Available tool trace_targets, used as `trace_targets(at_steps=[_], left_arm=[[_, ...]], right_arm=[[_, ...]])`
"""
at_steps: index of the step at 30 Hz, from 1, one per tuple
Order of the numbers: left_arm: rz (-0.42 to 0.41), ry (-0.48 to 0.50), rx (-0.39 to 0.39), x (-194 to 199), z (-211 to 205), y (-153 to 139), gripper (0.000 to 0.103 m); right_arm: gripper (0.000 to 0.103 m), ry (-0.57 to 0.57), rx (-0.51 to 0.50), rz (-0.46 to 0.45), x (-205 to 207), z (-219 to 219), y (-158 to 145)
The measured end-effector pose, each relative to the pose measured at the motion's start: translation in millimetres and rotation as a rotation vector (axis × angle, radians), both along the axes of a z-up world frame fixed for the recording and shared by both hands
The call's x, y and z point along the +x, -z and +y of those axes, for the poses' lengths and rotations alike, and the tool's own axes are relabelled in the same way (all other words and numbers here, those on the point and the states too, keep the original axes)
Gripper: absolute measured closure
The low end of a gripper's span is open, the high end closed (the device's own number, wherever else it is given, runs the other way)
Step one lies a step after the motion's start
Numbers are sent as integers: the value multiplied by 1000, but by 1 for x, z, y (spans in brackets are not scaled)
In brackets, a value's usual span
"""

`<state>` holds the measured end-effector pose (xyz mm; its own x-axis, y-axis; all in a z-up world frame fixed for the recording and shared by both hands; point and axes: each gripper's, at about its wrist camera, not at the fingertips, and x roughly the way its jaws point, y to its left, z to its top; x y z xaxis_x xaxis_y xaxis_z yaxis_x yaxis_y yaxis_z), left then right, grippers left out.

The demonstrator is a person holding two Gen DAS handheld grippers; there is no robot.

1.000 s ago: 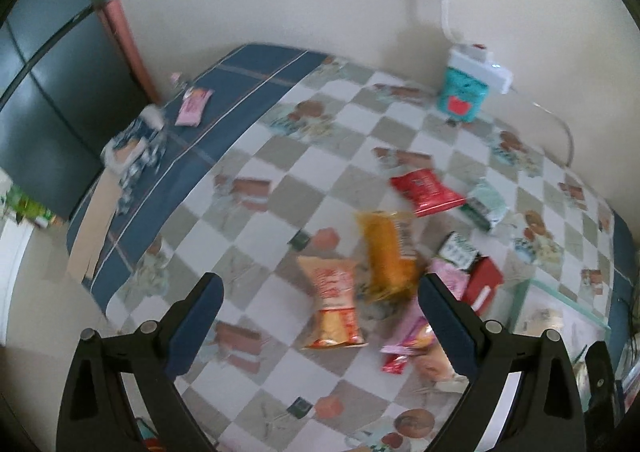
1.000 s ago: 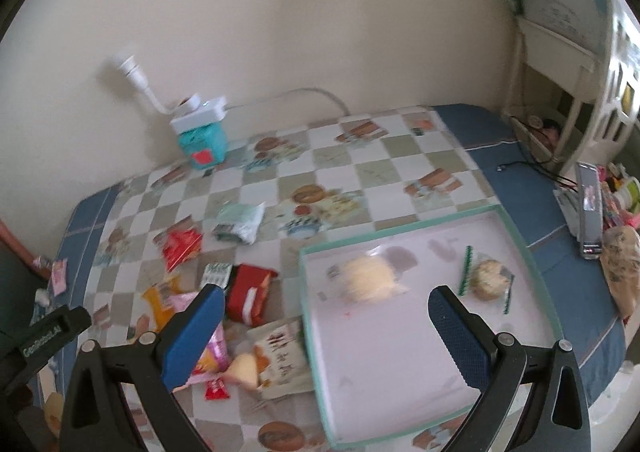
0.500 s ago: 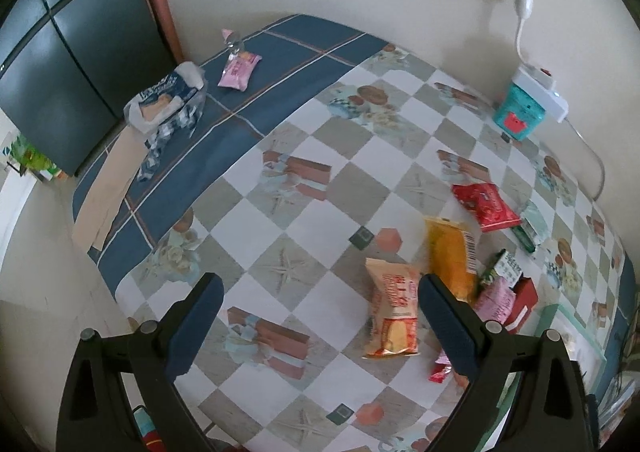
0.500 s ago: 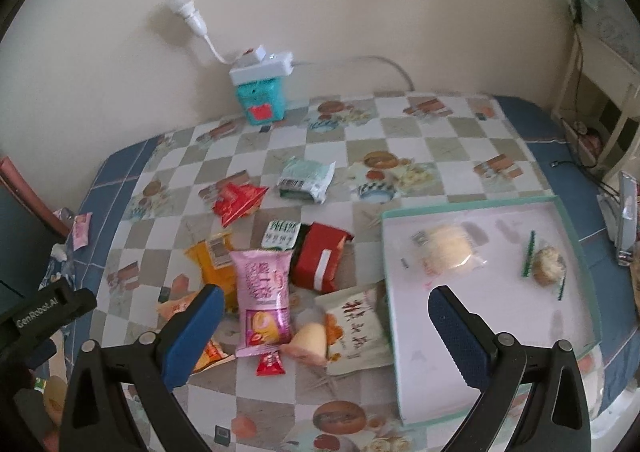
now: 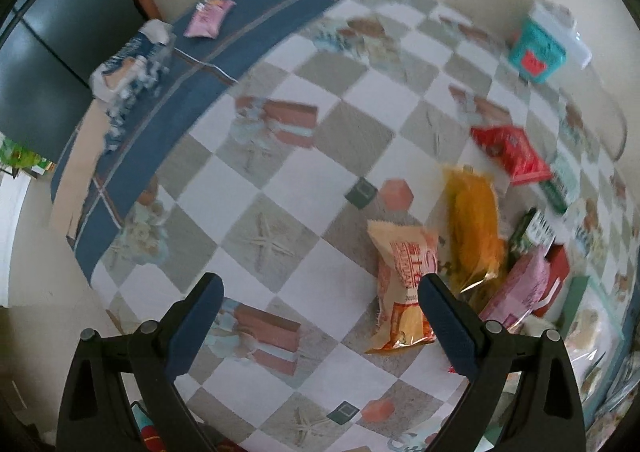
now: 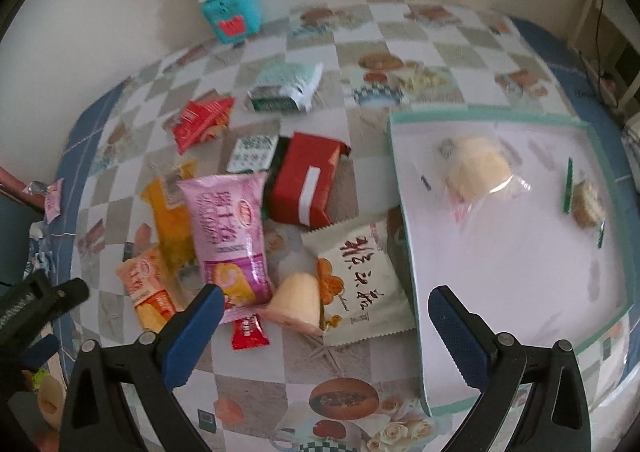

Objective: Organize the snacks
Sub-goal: 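Move both tools back toward the snack pile, then grasp the orange Swiss roll bag with the left gripper while the right grasps the pink one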

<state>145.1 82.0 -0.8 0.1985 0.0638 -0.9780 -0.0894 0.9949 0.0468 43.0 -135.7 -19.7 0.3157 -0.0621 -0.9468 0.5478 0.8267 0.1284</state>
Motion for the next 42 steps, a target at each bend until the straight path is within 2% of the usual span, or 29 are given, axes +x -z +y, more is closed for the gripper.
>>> trace_targets(at_steps=[3,8,12,18,24,26,30,32,37,42], left_arm=[[44,21,2,2,-9,16,5],[53,46,-7,5,-20,28,5],[61,65,-51,8,-30,36,5],[98,97,-49,9,-45,53,6],[144,66,-63,12,-42,66,18],[164,54,-74,12,-40,70,31],[189,34,-89,13,-36,76,44],[182,31,-90,15,-34,75,54],[180,6,-101,25,-22,76,59],[176,-12,-95,30,-8,73,60]], right_arm=[[0,0,26,-11,1,-3,5],[0,-18,46,-50,7,-3,7],[2,-30,48,-75,13,0,8],[4,-56,36,-106,22,1,8],[8,-80,58,-116,30,2,16],[9,-95,65,-122,32,5,17],[13,-123,63,-122,38,12,20],[15,-135,72,-118,40,15,23],[19,-163,67,-112,44,24,28],[32,-182,88,-113,48,29,32]])
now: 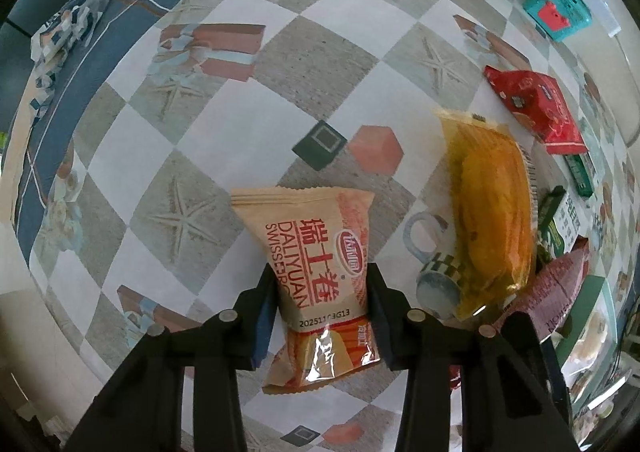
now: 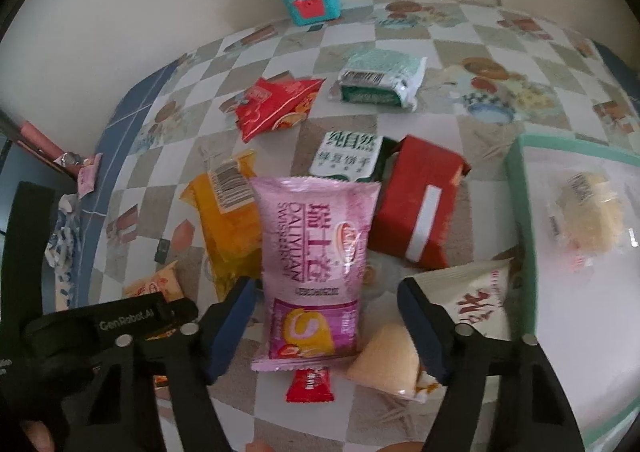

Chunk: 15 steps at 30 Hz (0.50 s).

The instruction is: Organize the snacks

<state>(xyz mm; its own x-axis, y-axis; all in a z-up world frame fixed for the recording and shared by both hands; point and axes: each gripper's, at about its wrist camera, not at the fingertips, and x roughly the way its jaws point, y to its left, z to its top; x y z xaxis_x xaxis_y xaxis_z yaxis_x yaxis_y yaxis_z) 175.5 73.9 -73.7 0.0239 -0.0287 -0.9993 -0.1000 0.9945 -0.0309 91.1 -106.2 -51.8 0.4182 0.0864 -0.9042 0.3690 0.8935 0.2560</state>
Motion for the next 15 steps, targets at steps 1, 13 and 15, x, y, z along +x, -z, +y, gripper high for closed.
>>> trace_targets(at_steps=[1,13,15], left_arm=[[0,-2,1,-1,2,0,60],[-3,-21,1,-1,10,-6,65],[-14,-20,5,-2,9,-13,65]], right_arm=[[35,-4,-3,6,1,2,2],[57,-25,-1,4,4,7,5],[59,-21,2,2,3,7,4]])
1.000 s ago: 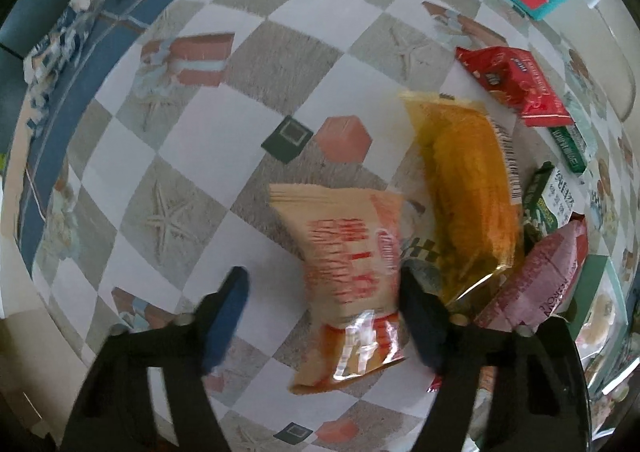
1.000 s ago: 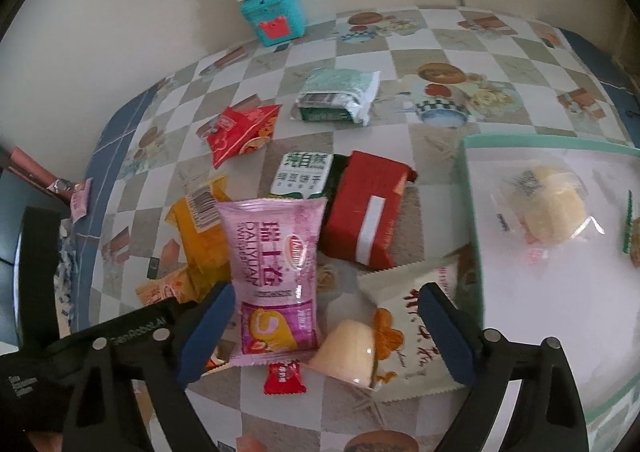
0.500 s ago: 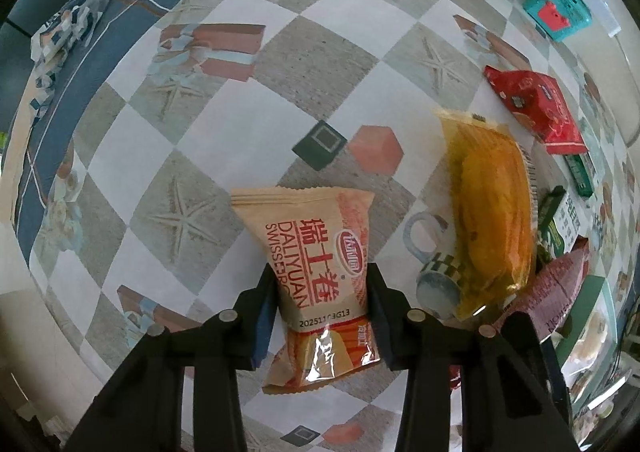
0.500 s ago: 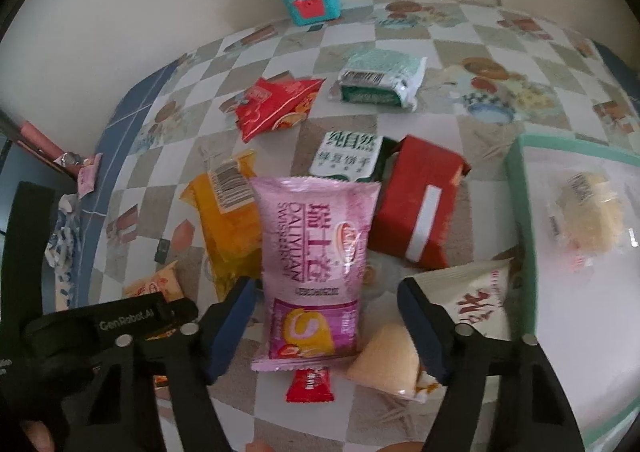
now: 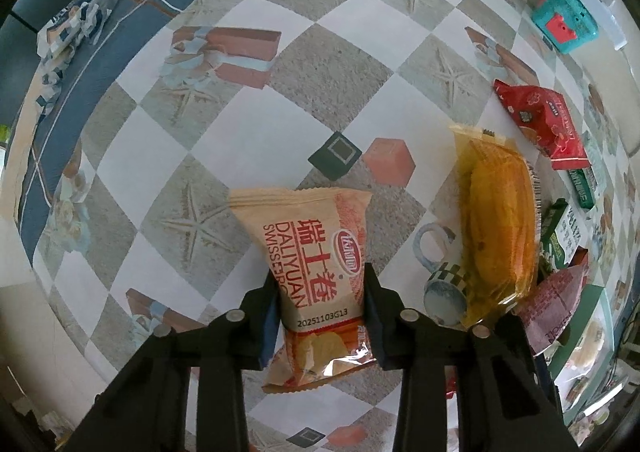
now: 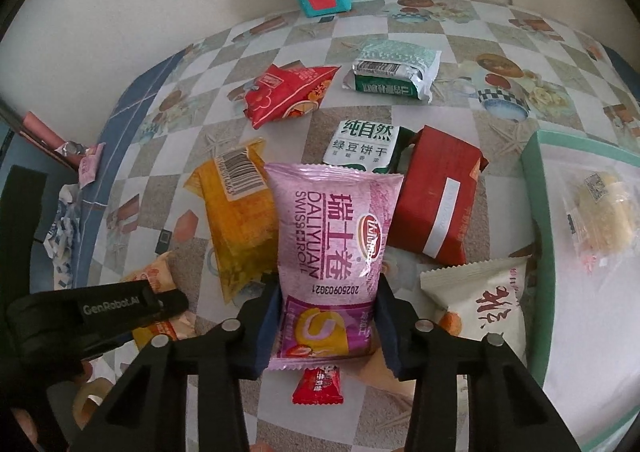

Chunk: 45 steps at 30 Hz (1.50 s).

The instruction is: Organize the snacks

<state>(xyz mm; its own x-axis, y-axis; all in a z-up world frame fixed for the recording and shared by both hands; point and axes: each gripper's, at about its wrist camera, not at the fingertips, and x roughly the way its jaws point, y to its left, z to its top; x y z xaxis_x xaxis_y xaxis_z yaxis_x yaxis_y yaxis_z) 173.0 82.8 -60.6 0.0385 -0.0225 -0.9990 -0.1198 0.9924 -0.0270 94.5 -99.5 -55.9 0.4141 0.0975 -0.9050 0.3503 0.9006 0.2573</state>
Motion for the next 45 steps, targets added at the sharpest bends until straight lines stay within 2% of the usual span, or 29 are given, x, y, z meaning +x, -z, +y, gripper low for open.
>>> trace_targets(at_steps=[9,21,33,45], left_arm=[[-79,4,-8,-2,-3,-40,66],[-238,45,-19,-25,-13,-104,66],[-310,125,-37,-39,-52,-116,66],[-358,221,-44,-69,-94,-134,66]], right_arm=[[61,-2,14,-44,-5,-2,-18],[61,26,-24,-154,-22,-11,-68],[61,116,-87,-183,-51,-45,-95],[61,297,-189,-198,-106,-113,-127]])
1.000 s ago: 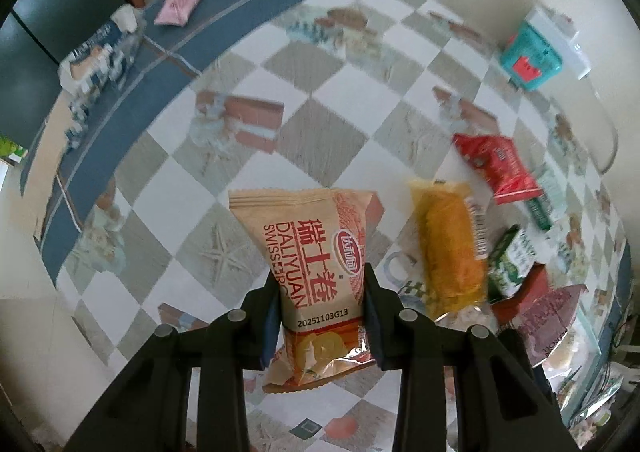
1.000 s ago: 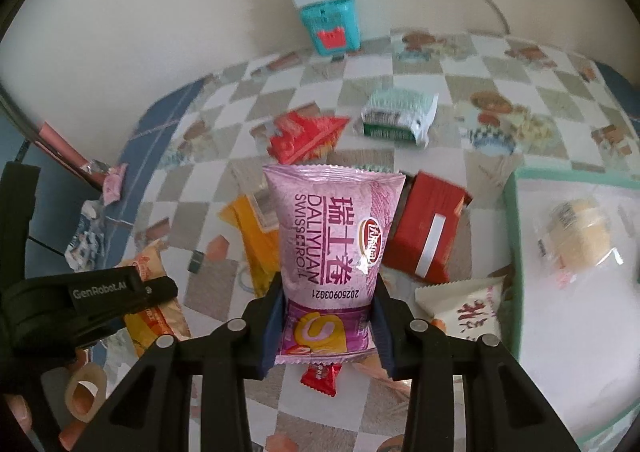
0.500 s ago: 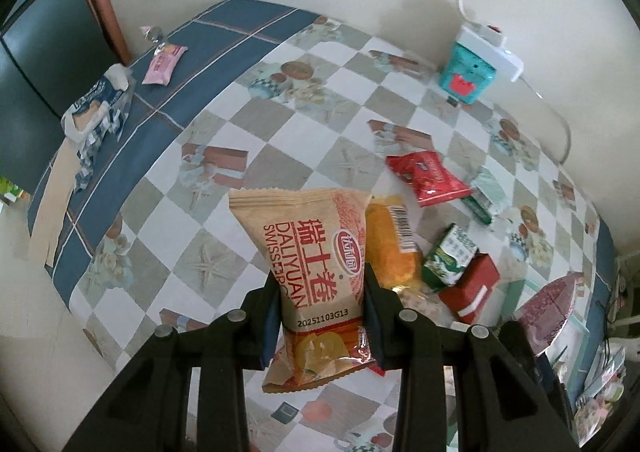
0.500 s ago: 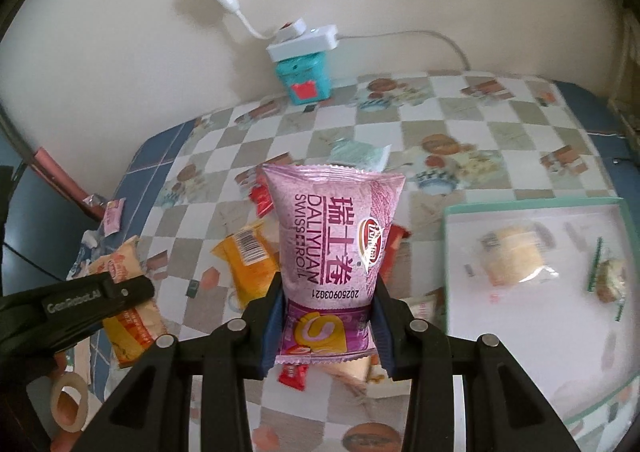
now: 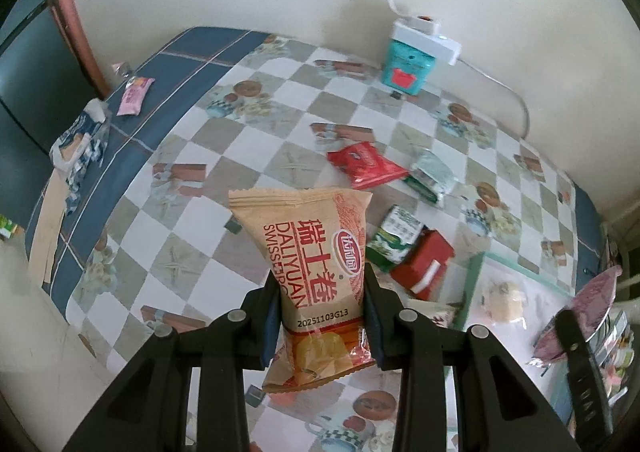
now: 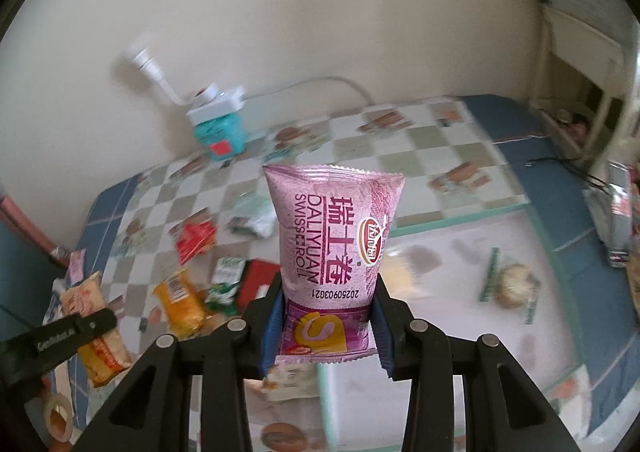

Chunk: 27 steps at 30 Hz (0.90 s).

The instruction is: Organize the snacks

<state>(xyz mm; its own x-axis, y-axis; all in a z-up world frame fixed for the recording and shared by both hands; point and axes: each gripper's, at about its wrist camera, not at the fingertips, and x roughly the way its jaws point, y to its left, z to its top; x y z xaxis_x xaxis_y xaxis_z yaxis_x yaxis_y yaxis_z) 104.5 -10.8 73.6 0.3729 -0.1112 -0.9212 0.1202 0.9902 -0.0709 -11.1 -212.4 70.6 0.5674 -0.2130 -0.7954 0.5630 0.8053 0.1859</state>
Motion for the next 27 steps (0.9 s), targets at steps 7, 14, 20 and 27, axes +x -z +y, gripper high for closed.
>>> trace_targets(at_steps=[7,14,20,27], left_arm=[[-21,90,20,-24,-36,-5,66],[-26,184,39,-49,-71,-3,66],[-20,288,51,-77,-108,3,66],[-4,393,108,-108,-147,20,66]], right_arm=[[61,130,-28,-4,-37,-40,-12],[61,264,-21,14,-78,-81,-13],[61,341,-4,53,-102,-109,-12],[61,411,60,152,-114,-136,19]])
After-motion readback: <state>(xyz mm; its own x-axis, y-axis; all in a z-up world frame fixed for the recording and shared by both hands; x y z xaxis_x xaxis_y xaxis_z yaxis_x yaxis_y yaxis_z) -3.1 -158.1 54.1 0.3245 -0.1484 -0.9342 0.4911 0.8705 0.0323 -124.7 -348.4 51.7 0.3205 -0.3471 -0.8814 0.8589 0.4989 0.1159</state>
